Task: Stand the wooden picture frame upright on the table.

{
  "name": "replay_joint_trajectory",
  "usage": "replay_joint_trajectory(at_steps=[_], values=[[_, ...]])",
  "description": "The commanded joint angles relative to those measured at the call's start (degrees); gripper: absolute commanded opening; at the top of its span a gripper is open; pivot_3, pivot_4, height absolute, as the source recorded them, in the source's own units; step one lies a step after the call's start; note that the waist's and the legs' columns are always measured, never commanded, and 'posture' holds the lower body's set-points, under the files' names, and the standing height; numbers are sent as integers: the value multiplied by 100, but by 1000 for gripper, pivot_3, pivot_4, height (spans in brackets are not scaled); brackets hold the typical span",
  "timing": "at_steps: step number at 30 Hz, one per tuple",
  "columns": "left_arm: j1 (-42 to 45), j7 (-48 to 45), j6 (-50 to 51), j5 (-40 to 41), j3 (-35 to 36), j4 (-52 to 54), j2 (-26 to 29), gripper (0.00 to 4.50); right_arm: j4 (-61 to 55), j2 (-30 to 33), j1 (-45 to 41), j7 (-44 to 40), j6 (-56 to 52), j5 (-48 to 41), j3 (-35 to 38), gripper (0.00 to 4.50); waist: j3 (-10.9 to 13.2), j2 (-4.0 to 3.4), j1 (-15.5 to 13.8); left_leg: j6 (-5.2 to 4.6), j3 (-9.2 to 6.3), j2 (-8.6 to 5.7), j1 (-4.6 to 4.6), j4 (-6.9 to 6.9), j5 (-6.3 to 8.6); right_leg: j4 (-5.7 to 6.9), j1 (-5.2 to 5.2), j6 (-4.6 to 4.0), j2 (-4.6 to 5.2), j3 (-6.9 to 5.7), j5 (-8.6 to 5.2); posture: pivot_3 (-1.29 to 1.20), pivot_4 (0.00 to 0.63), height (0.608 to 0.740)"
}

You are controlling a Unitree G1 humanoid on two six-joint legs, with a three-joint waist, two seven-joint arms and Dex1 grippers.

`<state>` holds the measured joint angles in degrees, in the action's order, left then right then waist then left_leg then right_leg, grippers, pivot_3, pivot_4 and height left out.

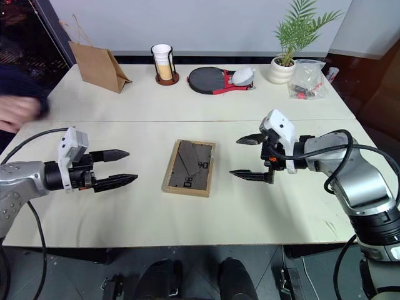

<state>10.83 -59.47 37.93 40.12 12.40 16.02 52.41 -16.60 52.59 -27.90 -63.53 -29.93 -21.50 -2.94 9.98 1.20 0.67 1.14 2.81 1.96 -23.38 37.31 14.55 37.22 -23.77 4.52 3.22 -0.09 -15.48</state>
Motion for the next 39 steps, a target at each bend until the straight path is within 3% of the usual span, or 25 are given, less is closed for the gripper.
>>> replay_joint_trajectory(at_steps=[1,14,26,29,32,35,36,39], values=[[-44,-99,-171,-54,21,99,-12,4500,-162,120,13,-46,38,-41,178,4419,0,0,0,0,0,1,0,-1,0,0,0,0,0,0,0,0,150,740],[312,-64,31,-91,-234,17,-204,4500,-268,366,462,80,-270,-109,513,4419,0,0,13,-1,0,-3,2,5,0,3,2,0,-3,0,0,0,150,740],[329,60,-43,-266,-262,-106,-361,4500,-339,-97,404,664,-518,13,244,4419,0,1,0,-1,-1,-1,0,6,0,3,2,1,-1,1,0,0,150,740],[434,162,-134,-387,-272,-254,-469,3654,-233,-248,258,916,-602,105,160,3590,0,1,1,-1,-2,-2,1,5,0,4,2,1,-2,0,1,0,150,740],[551,270,-372,-726,-441,-465,-576,2177,-137,-388,192,1112,-686,243,22,2096,-1,1,-1,-1,-1,-4,1,7,0,4,2,1,-2,0,1,0,150,740],[723,470,-706,-1200,-777,-693,-750,428,9,-582,125,1331,-753,462,-235,388,-2,1,-3,-1,0,-7,2,7,0,4,4,1,-2,0,1,0,150,740],[750,492,-781,-1300,-892,-757,-827,45,66,-661,100,1441,-773,596,-371,13,-2,1,-4,-1,0,-8,1,7,0,4,4,1,-2,0,1,0,150,740],[835,684,-1122,-1742,-1317,-1043,-1177,45,234,-989,26,1855,-923,946,-721,13,-2,2,-5,-1,1,-8,-3,7,0,4,0,2,-3,0,1,0,150,740]])
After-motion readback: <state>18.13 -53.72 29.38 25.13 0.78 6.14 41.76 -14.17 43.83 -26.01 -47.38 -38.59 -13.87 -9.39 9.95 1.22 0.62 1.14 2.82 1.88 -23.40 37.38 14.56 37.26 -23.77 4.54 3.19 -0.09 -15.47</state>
